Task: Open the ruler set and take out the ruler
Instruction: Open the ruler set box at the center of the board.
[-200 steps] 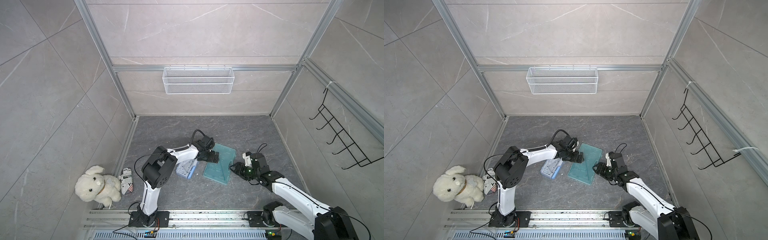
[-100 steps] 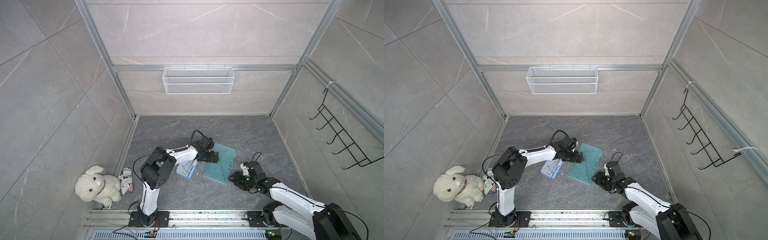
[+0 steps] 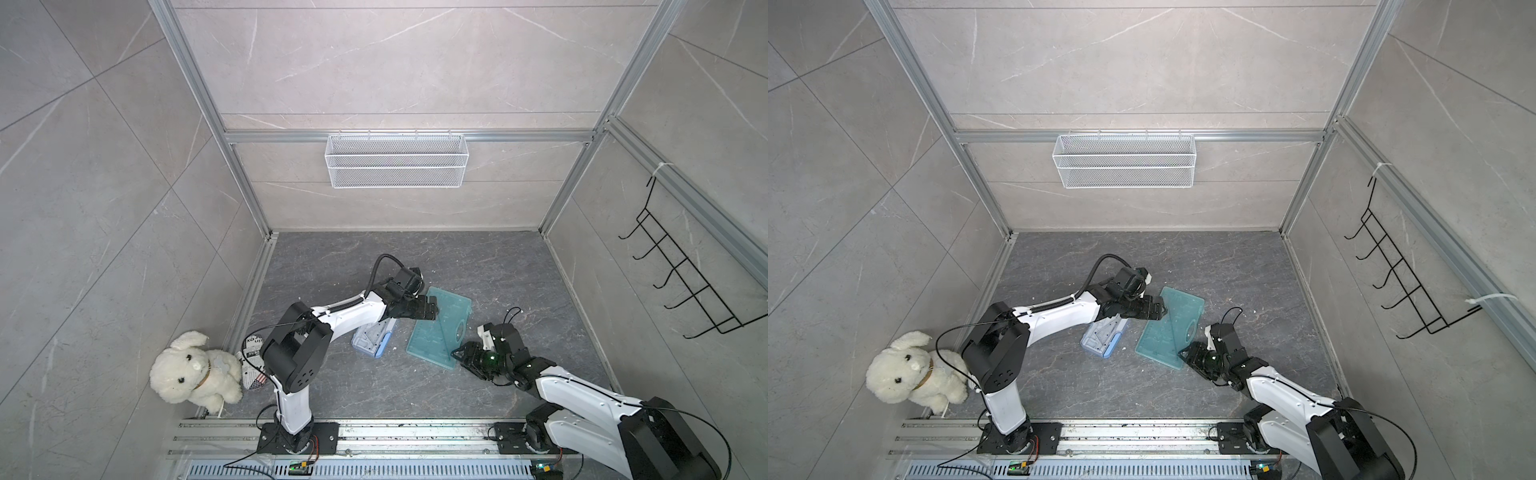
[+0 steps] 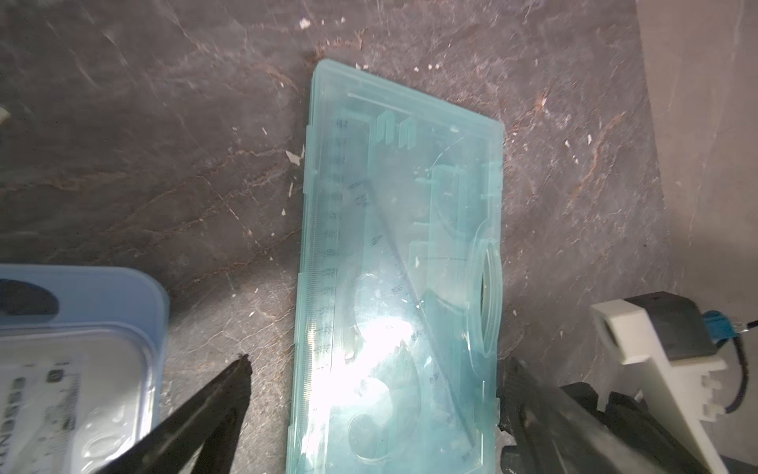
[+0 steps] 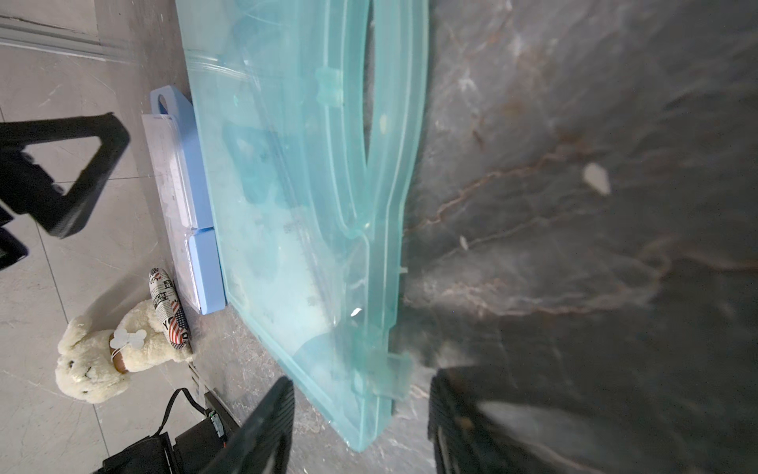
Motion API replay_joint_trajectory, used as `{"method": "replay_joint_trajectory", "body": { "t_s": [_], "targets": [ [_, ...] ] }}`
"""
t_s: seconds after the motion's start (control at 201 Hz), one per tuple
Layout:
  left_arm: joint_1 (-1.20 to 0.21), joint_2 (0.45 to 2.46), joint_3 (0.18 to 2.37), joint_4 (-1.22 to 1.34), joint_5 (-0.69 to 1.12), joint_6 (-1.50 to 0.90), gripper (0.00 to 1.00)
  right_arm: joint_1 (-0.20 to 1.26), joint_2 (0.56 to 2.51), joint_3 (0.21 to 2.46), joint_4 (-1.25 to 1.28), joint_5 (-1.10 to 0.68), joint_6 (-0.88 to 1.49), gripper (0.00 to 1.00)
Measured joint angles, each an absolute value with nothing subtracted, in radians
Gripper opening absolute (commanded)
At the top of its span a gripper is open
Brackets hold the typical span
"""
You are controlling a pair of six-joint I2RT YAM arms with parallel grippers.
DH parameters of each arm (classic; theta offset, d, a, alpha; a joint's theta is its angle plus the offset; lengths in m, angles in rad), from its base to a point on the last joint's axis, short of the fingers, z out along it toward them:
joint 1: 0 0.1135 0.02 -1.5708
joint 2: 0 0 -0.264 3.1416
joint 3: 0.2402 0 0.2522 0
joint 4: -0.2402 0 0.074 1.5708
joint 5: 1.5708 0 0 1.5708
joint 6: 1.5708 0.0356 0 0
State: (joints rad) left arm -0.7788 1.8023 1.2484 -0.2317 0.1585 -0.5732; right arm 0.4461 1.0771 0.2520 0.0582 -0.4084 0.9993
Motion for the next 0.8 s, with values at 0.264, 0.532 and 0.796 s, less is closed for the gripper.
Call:
{"method": "replay_joint_trajectory", "body": {
  "t_s": [0.264, 0.532, 0.796],
  "targets": [
    [-0.767, 1.678, 1.23, -0.254, 0.108, -0.573, 0.99, 0.457, 1.114, 0.234, 0.157, -0.416, 1.034, 0.55],
    [-0.757, 1.62, 1.187, -0.267, 0.077, -0.573, 0.99, 0.464, 1.086, 0.206, 0.206, -0.419, 1.063, 0.55],
    [-0.757, 1.62, 1.166, -0.286, 0.075, -0.575, 0.99, 0.466, 0.937, 0.218, 0.138, -0.41, 1.063, 0.55]
  ]
}}
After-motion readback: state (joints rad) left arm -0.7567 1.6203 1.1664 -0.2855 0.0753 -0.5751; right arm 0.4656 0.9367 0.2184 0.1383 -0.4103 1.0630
